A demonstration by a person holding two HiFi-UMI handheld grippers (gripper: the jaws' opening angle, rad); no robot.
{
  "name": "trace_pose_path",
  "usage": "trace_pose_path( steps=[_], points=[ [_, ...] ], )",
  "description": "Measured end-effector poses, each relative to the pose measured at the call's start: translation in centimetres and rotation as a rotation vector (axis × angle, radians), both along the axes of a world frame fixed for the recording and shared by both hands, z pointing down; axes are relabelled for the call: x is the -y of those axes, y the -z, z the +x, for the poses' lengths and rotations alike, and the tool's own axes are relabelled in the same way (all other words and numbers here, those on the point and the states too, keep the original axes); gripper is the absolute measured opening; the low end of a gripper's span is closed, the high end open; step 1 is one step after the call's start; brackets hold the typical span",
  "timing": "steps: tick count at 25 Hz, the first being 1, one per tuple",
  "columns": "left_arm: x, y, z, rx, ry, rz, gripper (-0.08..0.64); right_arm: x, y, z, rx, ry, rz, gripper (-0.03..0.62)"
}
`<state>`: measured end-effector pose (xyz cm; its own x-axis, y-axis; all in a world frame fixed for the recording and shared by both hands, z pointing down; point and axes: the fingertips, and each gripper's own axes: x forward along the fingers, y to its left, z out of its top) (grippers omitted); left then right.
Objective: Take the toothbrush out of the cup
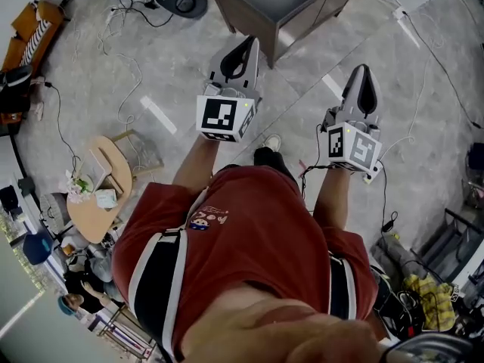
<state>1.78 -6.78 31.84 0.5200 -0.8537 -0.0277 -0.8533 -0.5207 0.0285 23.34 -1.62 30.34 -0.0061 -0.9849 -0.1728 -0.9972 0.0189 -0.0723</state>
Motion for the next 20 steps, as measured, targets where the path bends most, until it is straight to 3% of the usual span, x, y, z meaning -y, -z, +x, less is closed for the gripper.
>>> trace_pose_path(
  steps=[12,20],
  points=[
    [7.7,0.3,3.0,-0.001,0.029,0.015,0.005,7.8,-0.3,3.3,0.031,0.027,0.014,0.011],
    [16.4,-1.0,4.2,-0.042,-0.003,0.016,0.005,15.7,-0.7,3.5,-0.013,0.013,0.021,0.011]
  ],
)
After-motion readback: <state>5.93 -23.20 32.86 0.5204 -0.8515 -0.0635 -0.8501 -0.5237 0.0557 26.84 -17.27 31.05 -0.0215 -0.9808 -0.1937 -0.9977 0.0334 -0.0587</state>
